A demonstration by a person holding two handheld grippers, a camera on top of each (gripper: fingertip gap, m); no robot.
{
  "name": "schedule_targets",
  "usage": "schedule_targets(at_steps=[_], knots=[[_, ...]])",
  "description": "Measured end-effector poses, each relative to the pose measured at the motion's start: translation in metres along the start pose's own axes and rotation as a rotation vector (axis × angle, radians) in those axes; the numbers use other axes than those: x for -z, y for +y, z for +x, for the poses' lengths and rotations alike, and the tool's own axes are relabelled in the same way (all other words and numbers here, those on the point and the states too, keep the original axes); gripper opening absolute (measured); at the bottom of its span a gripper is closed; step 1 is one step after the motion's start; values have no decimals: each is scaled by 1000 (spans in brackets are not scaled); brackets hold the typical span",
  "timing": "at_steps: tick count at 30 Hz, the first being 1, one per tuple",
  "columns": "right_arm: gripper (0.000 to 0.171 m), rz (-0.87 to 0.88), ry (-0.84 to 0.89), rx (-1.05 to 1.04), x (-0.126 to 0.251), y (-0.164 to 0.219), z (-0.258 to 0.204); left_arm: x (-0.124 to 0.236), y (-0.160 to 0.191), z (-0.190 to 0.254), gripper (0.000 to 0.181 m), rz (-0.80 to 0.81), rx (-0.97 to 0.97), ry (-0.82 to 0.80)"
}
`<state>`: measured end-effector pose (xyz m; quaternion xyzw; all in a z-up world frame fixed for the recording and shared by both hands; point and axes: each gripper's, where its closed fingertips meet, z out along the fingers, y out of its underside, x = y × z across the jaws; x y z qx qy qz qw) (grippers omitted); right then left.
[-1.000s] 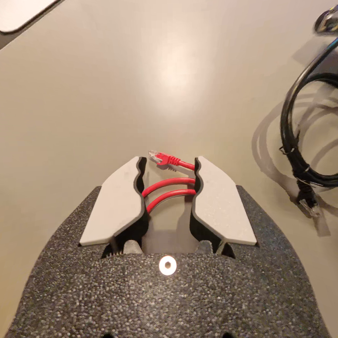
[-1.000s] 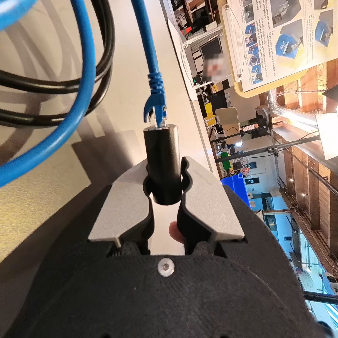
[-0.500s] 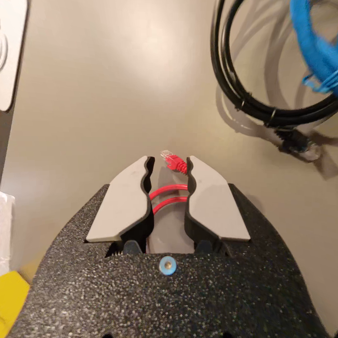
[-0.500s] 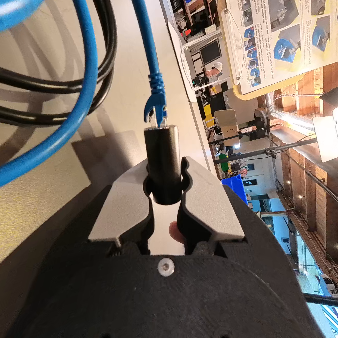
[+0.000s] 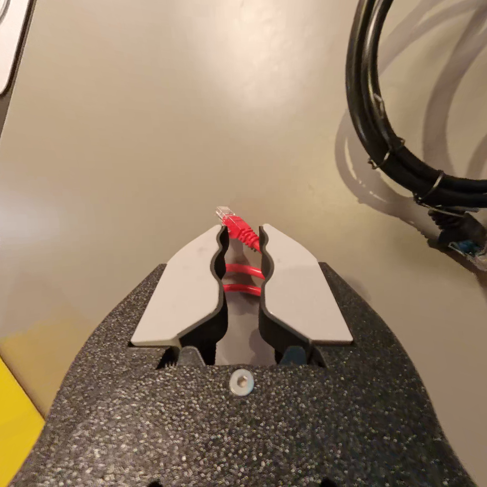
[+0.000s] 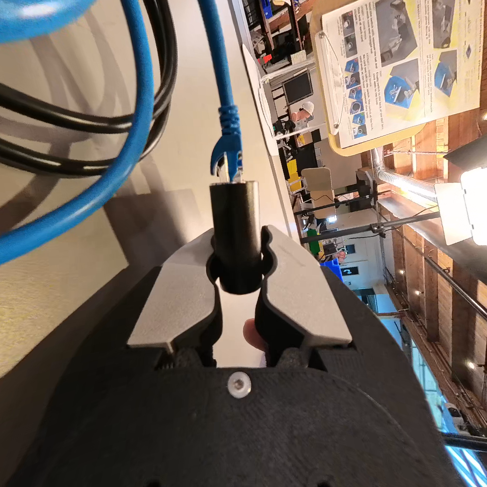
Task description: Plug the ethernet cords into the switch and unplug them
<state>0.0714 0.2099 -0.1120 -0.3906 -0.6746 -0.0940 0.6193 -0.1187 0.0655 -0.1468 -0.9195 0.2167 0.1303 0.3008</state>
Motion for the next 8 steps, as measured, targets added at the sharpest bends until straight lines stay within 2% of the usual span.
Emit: schedule_targets(at_steps=[1, 4, 8], knots=[[29, 5, 4, 10, 0, -1, 0, 0, -2, 2, 22, 8, -34, 11], [29, 16, 6, 25, 0, -3, 0, 0, -16, 23, 22, 121, -176, 147], [29, 25, 10, 37, 1, -4, 0, 19, -21, 68, 22, 305, -534, 410]])
